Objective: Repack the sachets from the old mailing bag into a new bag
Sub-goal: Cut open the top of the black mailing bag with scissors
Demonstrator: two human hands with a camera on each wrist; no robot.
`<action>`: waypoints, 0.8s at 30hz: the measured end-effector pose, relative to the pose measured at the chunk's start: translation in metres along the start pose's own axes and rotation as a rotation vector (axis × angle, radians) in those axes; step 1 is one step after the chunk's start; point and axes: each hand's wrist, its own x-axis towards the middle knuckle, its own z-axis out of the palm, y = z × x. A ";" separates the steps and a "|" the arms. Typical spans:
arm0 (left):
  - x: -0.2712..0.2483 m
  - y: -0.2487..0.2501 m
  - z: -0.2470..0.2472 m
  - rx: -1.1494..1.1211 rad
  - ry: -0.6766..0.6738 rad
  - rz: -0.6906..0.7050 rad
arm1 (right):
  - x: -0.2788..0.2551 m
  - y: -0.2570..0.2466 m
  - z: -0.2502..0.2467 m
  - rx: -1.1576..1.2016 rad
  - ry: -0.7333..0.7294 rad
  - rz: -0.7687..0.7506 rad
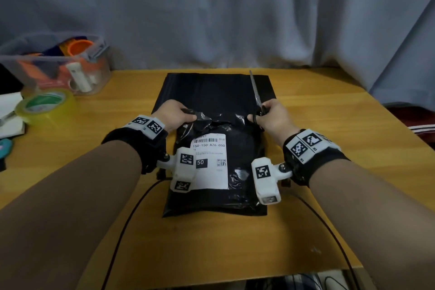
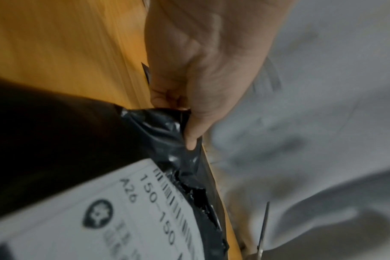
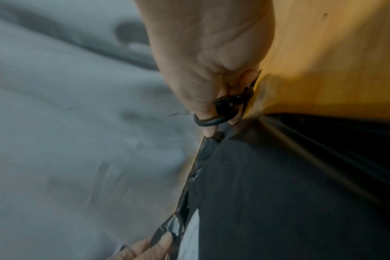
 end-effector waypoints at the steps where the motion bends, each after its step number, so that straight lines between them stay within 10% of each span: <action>1: -0.004 0.001 -0.001 -0.011 -0.028 0.037 | 0.000 0.001 0.001 -0.006 0.010 -0.001; 24: -0.106 0.099 -0.068 -0.495 0.407 0.606 | -0.088 -0.091 -0.093 0.822 0.166 -0.428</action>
